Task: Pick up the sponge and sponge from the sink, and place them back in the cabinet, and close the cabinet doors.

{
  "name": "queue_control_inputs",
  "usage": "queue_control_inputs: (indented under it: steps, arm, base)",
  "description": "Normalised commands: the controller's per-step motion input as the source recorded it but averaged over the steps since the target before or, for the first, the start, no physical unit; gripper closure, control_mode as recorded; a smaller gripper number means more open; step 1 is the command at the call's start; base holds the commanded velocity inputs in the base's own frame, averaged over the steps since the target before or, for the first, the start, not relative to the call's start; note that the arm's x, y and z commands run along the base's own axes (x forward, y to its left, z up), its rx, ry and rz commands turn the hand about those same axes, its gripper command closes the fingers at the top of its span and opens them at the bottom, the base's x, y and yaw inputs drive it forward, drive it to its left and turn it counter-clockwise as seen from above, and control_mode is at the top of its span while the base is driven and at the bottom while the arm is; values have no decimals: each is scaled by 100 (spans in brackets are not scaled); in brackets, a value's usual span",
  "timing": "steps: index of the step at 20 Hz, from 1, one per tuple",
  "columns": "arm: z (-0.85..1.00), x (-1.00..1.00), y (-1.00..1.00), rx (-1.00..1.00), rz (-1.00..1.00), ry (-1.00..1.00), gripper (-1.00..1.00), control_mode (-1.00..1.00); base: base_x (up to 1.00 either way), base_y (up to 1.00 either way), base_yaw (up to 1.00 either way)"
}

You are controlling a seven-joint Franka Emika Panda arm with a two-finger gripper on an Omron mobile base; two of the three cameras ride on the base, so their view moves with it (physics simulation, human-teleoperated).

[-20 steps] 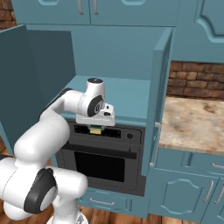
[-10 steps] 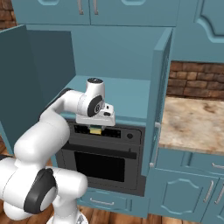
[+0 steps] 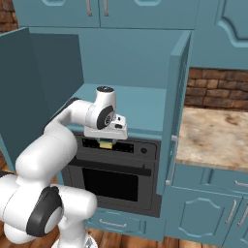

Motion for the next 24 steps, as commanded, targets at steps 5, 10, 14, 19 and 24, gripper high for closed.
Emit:
queue_control_inputs:
  steps: [5, 10, 14, 19, 24]
  arm:
    - [1, 10, 0, 0, 0, 0, 100, -100]
    - [6, 46, 0, 0, 0, 0, 100, -100]
    - [4, 58, 0, 0, 0, 0, 100, -100]
    - [0, 62, 0, 0, 0, 0, 100, -100]
    - [1, 63, 0, 0, 0, 0, 100, -100]
  base:
    - [0, 0, 0]
    - [0, 0, 0]
    - [0, 0, 0]
    - [0, 0, 0]
    - [0, 0, 0]
